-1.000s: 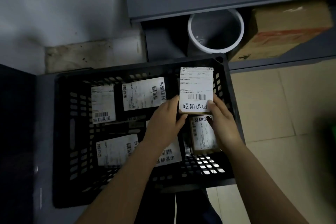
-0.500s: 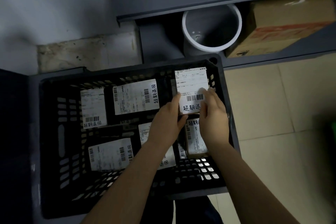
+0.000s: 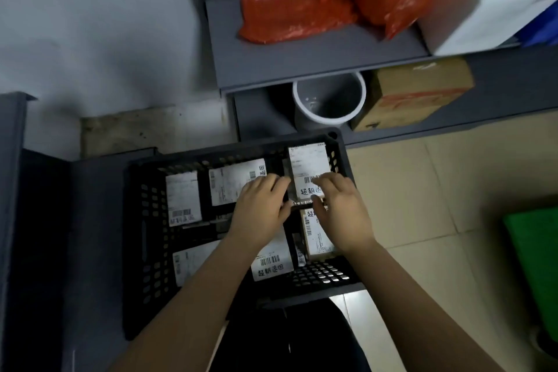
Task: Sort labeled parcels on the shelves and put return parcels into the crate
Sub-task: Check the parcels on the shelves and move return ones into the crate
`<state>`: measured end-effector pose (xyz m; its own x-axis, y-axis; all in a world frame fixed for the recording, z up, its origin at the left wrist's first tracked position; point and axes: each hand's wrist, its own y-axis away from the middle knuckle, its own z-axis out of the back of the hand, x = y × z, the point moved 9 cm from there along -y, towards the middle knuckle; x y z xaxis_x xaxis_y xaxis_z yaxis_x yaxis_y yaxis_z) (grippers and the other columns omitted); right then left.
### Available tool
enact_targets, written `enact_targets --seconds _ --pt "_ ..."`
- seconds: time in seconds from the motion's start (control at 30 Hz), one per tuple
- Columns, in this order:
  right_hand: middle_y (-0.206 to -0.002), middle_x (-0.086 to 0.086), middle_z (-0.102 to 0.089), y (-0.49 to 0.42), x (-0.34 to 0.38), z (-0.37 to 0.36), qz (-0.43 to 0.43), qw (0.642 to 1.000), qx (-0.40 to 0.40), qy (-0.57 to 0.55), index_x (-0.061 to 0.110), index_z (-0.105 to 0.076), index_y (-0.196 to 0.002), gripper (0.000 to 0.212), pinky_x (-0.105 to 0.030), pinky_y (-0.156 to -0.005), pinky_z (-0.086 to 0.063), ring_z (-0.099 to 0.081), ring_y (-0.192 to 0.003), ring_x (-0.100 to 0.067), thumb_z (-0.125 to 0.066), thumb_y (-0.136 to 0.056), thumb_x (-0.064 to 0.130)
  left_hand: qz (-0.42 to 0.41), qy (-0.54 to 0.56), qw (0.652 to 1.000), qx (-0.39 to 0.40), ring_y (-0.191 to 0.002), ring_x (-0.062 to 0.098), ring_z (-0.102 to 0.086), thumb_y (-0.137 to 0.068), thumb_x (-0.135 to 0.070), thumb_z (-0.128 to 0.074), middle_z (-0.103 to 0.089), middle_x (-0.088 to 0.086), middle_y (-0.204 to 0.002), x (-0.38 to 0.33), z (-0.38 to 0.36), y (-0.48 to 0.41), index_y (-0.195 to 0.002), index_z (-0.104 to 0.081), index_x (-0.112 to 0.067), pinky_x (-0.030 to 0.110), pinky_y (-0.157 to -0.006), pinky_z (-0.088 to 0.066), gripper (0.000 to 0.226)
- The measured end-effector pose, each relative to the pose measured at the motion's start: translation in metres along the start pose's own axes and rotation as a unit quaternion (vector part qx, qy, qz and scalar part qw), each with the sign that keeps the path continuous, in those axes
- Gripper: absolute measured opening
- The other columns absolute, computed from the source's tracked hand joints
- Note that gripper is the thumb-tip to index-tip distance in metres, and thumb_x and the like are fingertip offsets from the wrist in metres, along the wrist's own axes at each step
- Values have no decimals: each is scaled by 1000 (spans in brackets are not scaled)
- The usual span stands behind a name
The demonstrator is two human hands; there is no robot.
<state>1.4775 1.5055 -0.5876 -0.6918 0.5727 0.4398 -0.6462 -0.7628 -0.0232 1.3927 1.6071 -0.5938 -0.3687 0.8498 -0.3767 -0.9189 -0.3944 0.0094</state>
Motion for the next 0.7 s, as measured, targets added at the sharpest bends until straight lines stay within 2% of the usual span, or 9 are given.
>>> enact_targets --seconds 0.13,0.3,0.43,0.5,0.57,0.7 --pt "-100 -9 -65 15 41 39 46 998 2 33 8 -68 -104 27 -40 -77 -53 -61 -89 -31 -73 -78 7 -22 -49 998 -21 -95 22 -61 -77 -24 -76 -63 0 -102 -9 55 29 -106 -64 -16 37 -83 -50 33" --pt "-94 -8 -64 32 76 55 87 995 38 41 10 -68 -100 25 -37 -74 -52 -61 -85 -29 -76 -76 11 13 -59 997 -44 -93 20 -59 -76 -26 -76 -61 -2 -101 -6 94 69 -105 -63 -18 35 -81 -49 33" --pt "-92 -9 -64 36 99 52 151 985 77 39 8 -69 -99 28 -36 -72 -52 -62 -83 -29 -77 -72 10 76 -65 993 -66 -88 23 -60 -73 -24 -78 -61 0 -96 -5 105 96 -102 -65 -16 37 -75 -50 33" --pt "-91 -9 -63 37 108 48 187 977 97 34 7 -69 -98 27 -36 -70 -52 -61 -82 -29 -77 -72 11 111 -68 987 -90 -85 23 -58 -78 -26 -68 -61 1 -94 -7 109 110 -99 -64 -16 36 -73 -47 24" --pt "-91 -10 -63 41 116 42 223 967 121 24 7 -68 -98 27 -38 -69 -52 -60 -81 -30 -76 -72 12 162 -63 980 -101 -84 24 -58 -80 -30 -58 -61 2 -94 -8 110 127 -99 -64 -15 35 -71 -45 24" --pt "-97 -12 -63 61 143 27 317 933 170 20 7 -67 -103 28 -41 -71 -51 -59 -85 -32 -74 -77 15 271 -75 950 -139 -81 27 -60 -77 -26 -66 -64 6 -91 -15 112 176 -97 -65 -12 37 -68 -48 25"
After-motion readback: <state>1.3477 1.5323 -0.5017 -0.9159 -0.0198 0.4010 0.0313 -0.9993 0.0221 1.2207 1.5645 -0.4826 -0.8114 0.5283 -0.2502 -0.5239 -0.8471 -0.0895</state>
